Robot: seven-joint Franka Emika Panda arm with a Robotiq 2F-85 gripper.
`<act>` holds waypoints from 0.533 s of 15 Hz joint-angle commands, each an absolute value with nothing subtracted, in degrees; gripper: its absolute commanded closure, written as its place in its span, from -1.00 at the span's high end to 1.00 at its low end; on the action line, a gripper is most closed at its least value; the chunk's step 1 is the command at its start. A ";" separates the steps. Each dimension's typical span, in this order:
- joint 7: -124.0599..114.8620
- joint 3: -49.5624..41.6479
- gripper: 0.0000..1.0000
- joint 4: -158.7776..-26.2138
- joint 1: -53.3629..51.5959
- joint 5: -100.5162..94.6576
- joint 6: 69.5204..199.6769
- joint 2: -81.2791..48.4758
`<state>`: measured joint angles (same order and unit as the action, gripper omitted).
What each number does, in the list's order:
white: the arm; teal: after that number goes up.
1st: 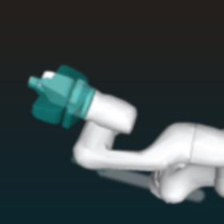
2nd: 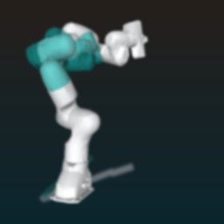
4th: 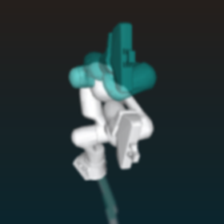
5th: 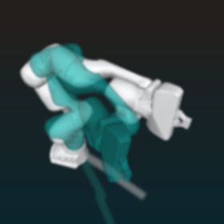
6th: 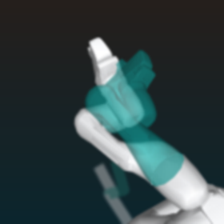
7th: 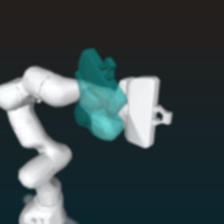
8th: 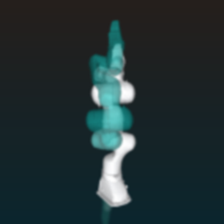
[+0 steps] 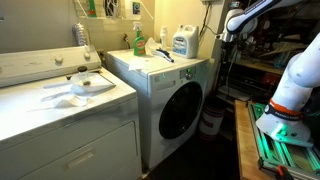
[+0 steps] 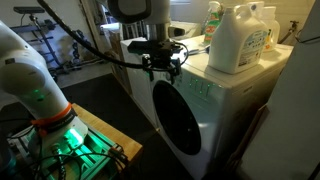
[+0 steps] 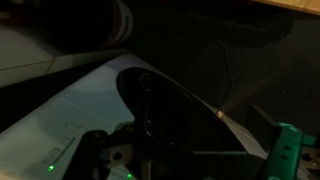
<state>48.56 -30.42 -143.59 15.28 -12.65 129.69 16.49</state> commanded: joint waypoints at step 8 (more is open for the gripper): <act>65.28 -33.89 1.00 -143.52 18.32 4.03 141.26 5.79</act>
